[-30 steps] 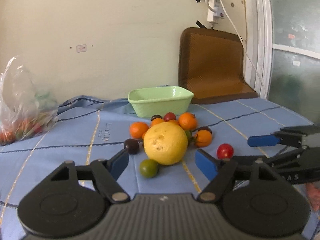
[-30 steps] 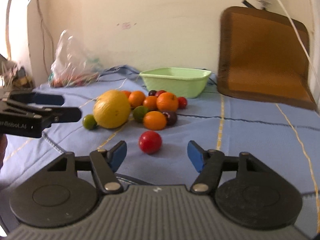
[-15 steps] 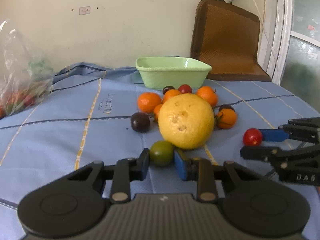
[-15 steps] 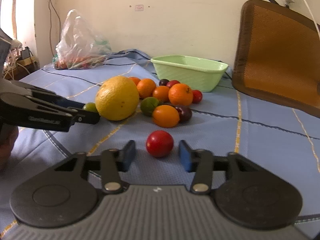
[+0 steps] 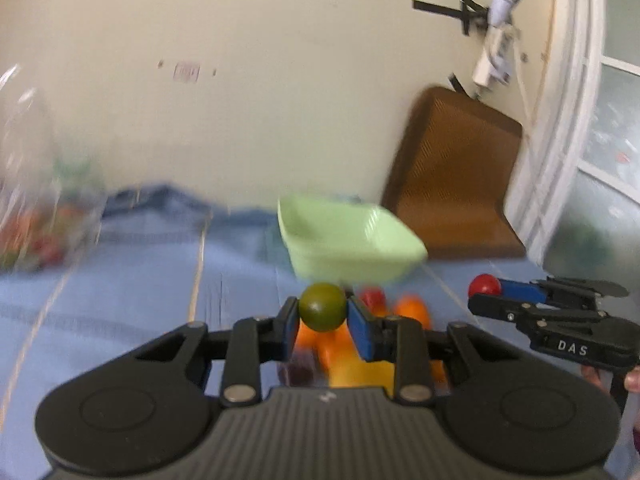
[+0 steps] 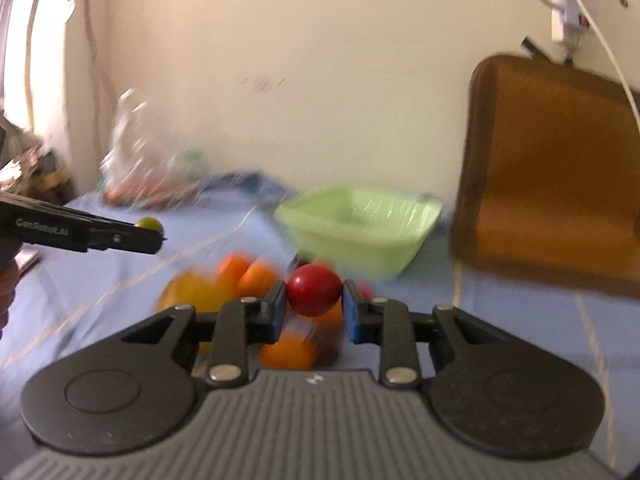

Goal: Organize fruits
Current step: 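Carry the lime and tomato to the green basket and release both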

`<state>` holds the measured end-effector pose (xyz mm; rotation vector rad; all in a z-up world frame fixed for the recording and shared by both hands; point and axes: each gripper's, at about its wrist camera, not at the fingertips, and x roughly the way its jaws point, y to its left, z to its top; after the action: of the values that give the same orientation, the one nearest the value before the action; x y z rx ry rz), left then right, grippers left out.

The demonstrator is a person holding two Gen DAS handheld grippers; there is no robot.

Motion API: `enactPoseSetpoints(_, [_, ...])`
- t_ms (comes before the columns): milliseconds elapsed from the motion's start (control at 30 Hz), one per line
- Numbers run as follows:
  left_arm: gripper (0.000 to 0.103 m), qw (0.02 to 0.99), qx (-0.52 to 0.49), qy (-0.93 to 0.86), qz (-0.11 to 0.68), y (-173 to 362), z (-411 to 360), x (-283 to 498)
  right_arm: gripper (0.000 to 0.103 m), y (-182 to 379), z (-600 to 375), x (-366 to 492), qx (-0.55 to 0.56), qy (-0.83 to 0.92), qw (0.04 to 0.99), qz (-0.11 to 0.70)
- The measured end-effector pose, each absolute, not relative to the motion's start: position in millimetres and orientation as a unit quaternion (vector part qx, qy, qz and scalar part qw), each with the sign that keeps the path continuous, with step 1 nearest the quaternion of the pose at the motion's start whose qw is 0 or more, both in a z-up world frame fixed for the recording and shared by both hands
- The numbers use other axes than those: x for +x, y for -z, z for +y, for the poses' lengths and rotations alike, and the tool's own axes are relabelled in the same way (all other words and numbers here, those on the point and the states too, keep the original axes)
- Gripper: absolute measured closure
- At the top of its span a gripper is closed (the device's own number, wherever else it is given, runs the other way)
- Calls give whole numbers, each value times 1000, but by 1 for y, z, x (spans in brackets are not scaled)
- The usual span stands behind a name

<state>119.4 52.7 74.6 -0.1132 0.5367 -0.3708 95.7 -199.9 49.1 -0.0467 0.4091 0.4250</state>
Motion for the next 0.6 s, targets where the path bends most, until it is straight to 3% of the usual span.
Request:
enactPoseSetpoints(333, [76,926,-44,184,325,-63,-2,274,71,-33,-197,209,-23,-185,955,228])
enactPoseSetpoints(600, [63,922,-13,173,346,-38,-16,288,69,-19,-198,219,-15,-189,953,237])
